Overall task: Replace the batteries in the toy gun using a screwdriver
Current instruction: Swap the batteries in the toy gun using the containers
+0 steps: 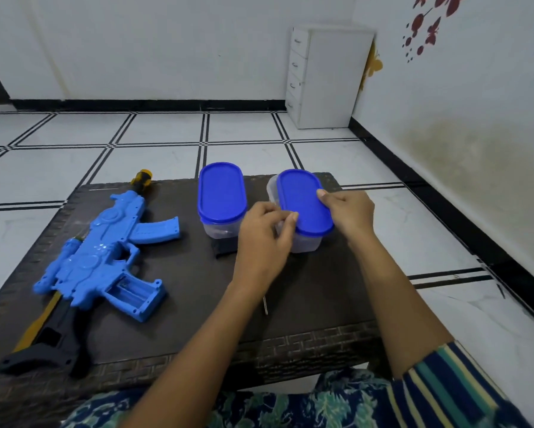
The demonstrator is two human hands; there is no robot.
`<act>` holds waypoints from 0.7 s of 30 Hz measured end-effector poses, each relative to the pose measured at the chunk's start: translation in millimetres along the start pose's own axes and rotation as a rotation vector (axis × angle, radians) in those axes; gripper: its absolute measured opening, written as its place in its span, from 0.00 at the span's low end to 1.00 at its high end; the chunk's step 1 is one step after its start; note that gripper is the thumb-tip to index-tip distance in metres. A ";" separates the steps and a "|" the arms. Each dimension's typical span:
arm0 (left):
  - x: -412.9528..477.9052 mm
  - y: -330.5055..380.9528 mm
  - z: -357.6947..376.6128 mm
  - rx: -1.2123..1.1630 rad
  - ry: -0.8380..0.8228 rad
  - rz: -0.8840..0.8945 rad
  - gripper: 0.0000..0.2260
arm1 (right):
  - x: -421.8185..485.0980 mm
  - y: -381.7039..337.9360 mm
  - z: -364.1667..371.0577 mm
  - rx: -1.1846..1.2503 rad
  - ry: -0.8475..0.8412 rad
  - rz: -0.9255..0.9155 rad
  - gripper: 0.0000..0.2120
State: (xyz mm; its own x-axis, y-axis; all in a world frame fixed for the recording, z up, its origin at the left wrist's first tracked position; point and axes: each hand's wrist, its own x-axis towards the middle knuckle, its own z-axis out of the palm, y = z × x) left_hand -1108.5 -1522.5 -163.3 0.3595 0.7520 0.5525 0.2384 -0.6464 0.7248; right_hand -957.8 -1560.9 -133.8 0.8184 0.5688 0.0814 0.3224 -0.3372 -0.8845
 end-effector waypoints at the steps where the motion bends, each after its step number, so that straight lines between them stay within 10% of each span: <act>1: 0.4 2.5 0.8 -0.015 0.018 -0.071 0.08 | 1.3 -2.7 2.1 -0.015 -0.015 -0.028 0.21; 10: 8.3 12.9 5.7 -0.367 0.048 -0.732 0.09 | 12.8 -8.9 15.4 -0.071 -0.045 -0.066 0.20; 21: 14.1 18.0 2.9 -0.507 0.006 -0.909 0.04 | -0.5 0.6 15.7 -0.220 0.035 -0.108 0.18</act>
State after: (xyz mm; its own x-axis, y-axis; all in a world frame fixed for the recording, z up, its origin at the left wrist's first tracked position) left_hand -1096.5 -1523.9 -143.7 0.2295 0.9297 -0.2880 0.0096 0.2938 0.9558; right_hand -965.5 -1549.6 -141.6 0.7887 0.5850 0.1891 0.5013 -0.4339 -0.7486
